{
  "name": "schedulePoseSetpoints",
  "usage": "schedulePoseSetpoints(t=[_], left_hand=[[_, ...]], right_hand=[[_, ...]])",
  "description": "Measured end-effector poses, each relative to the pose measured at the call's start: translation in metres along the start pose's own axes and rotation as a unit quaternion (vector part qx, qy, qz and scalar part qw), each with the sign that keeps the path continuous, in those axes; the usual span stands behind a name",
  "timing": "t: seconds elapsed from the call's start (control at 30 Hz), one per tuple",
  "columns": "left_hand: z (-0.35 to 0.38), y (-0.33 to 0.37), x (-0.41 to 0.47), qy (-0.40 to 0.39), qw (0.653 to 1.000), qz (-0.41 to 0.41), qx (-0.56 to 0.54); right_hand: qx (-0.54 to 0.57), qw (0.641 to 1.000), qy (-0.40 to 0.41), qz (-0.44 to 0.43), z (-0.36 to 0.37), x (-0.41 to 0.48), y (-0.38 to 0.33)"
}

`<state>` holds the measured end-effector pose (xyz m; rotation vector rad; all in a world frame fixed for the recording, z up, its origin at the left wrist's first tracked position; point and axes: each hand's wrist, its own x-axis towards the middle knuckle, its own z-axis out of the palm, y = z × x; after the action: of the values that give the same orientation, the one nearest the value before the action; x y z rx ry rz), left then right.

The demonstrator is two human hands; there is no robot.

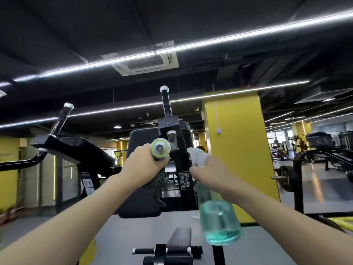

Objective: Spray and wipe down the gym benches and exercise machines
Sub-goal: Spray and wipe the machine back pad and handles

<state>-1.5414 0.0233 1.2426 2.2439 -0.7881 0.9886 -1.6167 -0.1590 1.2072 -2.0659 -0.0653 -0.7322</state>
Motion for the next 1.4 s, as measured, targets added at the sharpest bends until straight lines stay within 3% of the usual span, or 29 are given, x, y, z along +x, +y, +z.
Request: schedulePoseSetpoints(t=[0.2,0.33,0.43,0.57,0.7,0.8,0.93,1.07,1.2,1.4], left_hand=[[0.001,0.008,-0.011,-0.027,0.999,-0.029,0.009],[0.023,0.007,-0.032,-0.181,0.982,-0.04,0.021],[0.045,0.001,-0.049,-0.307,0.949,-0.067,0.0],[0.074,-0.015,-0.083,-0.405,0.91,-0.087,-0.039],[0.107,-0.045,-0.12,-0.356,0.921,-0.123,-0.1],[0.127,-0.084,-0.149,-0.336,0.919,-0.139,-0.15],[0.152,-0.152,-0.203,-0.335,0.916,-0.189,-0.118],[0.198,-0.225,-0.262,-0.401,0.886,-0.226,-0.062],[0.24,-0.295,-0.331,-0.478,0.835,-0.255,-0.101],[0.301,-0.39,-0.468,-0.478,0.801,-0.345,-0.103]], right_hand=[[-0.001,1.0,-0.011,-0.013,0.005,0.026,0.004],[0.001,1.0,-0.014,0.025,0.026,0.025,0.024],[0.03,0.997,-0.042,0.05,0.045,0.017,0.041],[0.08,0.989,-0.088,0.089,0.076,0.0,0.066],[0.077,0.986,-0.121,0.08,0.124,-0.014,0.094],[0.062,0.973,-0.206,0.09,0.162,-0.023,0.116],[-0.04,0.95,-0.271,0.149,0.226,-0.042,0.141],[-0.107,0.952,-0.238,0.163,0.304,-0.067,0.188],[-0.153,0.918,-0.246,0.271,0.395,-0.109,0.265],[-0.206,0.85,-0.3,0.38,0.527,-0.207,0.399]])
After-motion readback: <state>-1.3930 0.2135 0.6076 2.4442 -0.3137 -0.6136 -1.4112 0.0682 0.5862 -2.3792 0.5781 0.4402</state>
